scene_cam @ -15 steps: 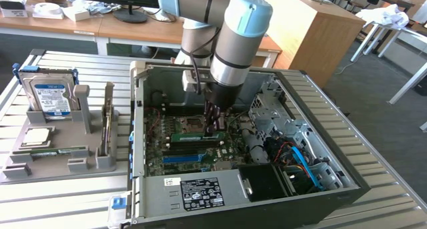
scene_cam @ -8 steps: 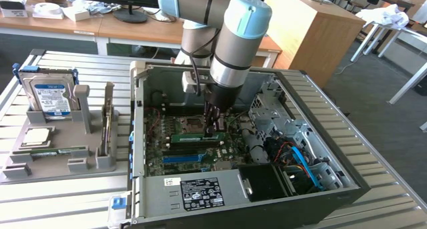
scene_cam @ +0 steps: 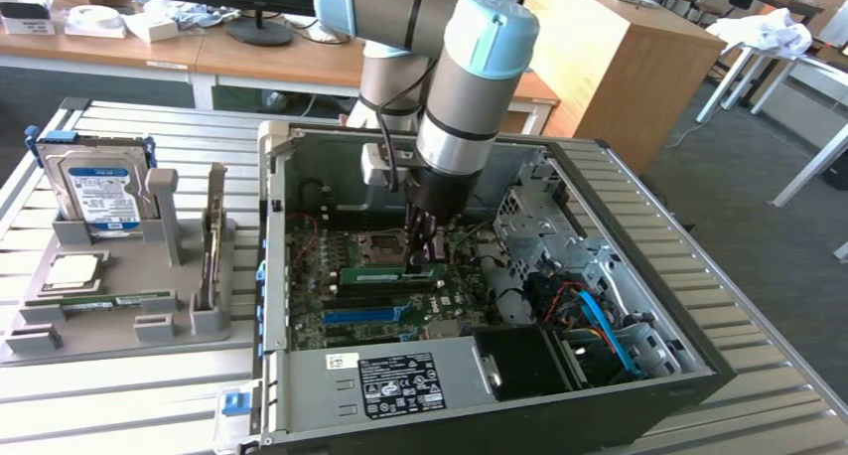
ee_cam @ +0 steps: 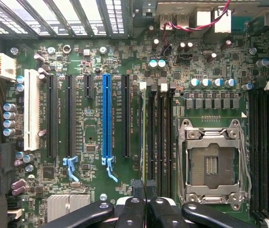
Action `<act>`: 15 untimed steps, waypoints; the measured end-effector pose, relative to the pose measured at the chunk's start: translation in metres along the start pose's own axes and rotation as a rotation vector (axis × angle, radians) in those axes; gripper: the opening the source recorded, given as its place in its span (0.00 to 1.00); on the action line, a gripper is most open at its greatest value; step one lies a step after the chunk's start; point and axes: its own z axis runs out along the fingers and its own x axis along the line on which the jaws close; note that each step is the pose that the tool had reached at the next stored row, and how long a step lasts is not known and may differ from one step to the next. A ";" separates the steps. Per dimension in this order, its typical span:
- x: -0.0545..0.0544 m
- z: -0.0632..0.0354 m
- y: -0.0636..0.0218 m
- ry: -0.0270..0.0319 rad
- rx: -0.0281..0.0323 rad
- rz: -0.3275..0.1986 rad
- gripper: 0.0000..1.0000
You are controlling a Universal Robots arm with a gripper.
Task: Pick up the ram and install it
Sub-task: 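Insert the ram into the slot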
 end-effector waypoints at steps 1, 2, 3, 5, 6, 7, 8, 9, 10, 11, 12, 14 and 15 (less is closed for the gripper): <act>0.000 0.0001 0.0000 0.0002 -0.0001 0.000 0.11; 0.000 0.0000 0.0000 0.0003 -0.0001 0.000 0.11; 0.000 0.0001 0.0000 0.0003 -0.0001 0.000 0.11; 0.000 0.0000 0.0000 0.0004 -0.0002 0.000 0.11; -0.001 0.0000 0.0000 0.0005 -0.0002 0.000 0.11; -0.001 0.0001 0.0000 0.0004 -0.0002 0.000 0.11; -0.001 0.0001 0.0000 0.0003 -0.0001 0.000 0.11; -0.001 0.0001 0.0000 0.0003 -0.0001 0.000 0.11; -0.001 0.0001 0.0000 0.0001 -0.0001 0.000 0.11; -0.001 0.0001 0.0000 0.0002 -0.0001 0.000 0.11; -0.001 0.0003 0.0000 0.0000 -0.0001 0.000 0.11; -0.001 0.0019 0.0000 0.0000 -0.0001 0.000 0.11; -0.001 0.0025 0.0000 0.0002 -0.0001 0.000 0.11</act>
